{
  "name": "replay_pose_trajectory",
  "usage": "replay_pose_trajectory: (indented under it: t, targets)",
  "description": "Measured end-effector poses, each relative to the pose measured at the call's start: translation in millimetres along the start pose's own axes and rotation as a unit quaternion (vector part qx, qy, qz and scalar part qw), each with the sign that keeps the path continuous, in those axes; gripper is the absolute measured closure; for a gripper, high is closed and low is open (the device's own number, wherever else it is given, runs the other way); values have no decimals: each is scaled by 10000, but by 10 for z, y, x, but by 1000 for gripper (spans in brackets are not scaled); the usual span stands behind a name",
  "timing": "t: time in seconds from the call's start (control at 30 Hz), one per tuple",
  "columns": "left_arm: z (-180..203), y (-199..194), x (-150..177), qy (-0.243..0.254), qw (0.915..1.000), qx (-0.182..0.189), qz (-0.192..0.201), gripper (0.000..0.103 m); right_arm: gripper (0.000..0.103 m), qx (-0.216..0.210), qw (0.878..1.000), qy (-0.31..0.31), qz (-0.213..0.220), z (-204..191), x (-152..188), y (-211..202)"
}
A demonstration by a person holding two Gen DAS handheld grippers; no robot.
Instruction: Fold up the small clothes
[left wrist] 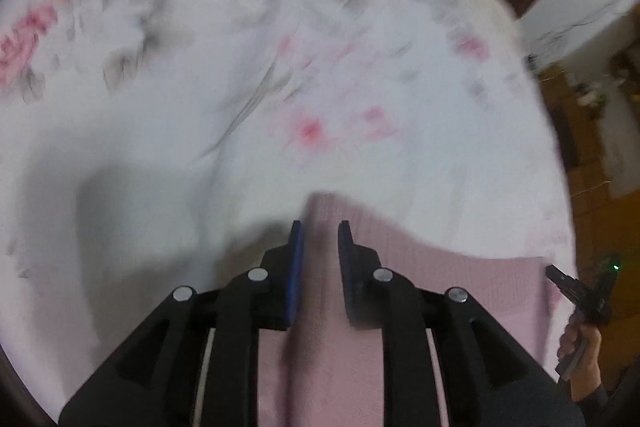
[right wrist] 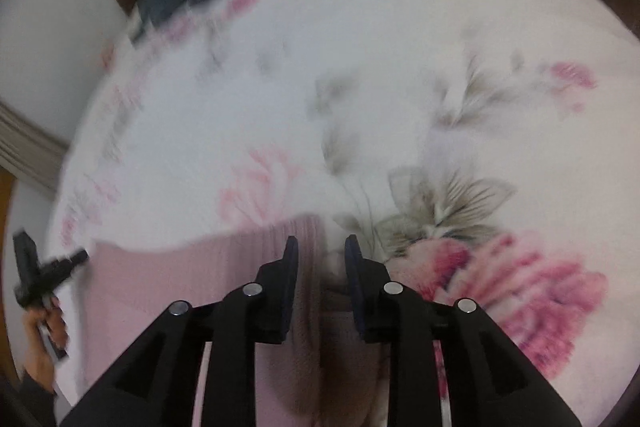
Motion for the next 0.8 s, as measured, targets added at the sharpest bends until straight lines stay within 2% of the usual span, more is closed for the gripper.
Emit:
replay_pose_trajectory:
  t: [0.07, 0.1, 0.17, 0.2, 0.27, 0.3, 0.33, 0.37, 0.47, 0.5, 0.53, 0.57, 0.6, 0.63, 0.67, 0.77, 0.8]
  targets:
    - [132, 30, 127, 168, 9993, 246, -205, 87, 78, -332, 9994, 91, 69, -59, 74, -125]
    - [153, 90, 196, 260, 9990, 185, -326, 87, 78, -514, 9985, 156, -66, -83, 155, -110]
    - [27, 288, 299, 304, 9972, -264, -633, 87, 78, -550, 9968, 207, -534, -64, 398, 81]
    - [-92, 402, 347, 215, 9951, -512, -816, 87, 82, -433, 9966, 189, -670, -7, 468, 174]
    - [-235, 518, 398, 22, 9928, -634, -1014, 97, 95, -379, 9959, 355, -735, 120, 495, 236]
    - [-227, 480, 379, 6, 9931, -612, -1002, 100, 96, -447, 9948, 486, -781, 177, 477, 227]
    - [-195, 420, 360, 21, 9940, -564, -935, 99, 91, -454, 9945, 549, -764, 191, 453, 188]
    - [-153, 323, 352, 23, 9956, -459, -814, 94, 88, -443, 9952, 545, -685, 186, 433, 106]
    - [144, -71, 487, 269, 9977, 338, -522, 88, 87, -805, 9948, 255, -577, -13, 587, -168]
    - [224, -144, 623, 343, 9959, 595, -587, 88, 87, -871, 9946, 90, -561, -85, 678, -221]
    - [249, -145, 746, 357, 9946, 690, -683, 88, 87, -1023, 9927, 5, -632, -153, 824, -249]
    - [244, -97, 880, 398, 9939, 628, -818, 88, 87, -1071, 9915, -11, -732, -176, 949, -219]
    - [170, -38, 970, 488, 9935, 395, -946, 88, 88, -1028, 9913, -41, -817, -170, 1057, -169]
    - [16, 76, 1060, 455, 9931, 14, -1082, 90, 96, -901, 9923, -16, -856, -107, 1151, -77]
    - [-74, 141, 1113, 344, 9924, -70, -1176, 99, 101, -877, 9926, 85, -838, -30, 1180, -21]
    - [-88, -20, 1061, 151, 9958, 92, -897, 97, 103, -951, 9916, 407, -782, 34, 1173, -53]
    - [-46, -73, 1059, 157, 9962, 212, -834, 96, 97, -946, 9921, 384, -727, -15, 1184, -116]
Point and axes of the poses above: each gripper's, at about its wrist camera, not at the fingertips, and y roughly the way its jaws point, z to its right, x to its underside, the point moved 9 cm from there along y, roughly the way its jaws point, and after that the axes turned 4 degrees about -z, right-handed, at the moved point
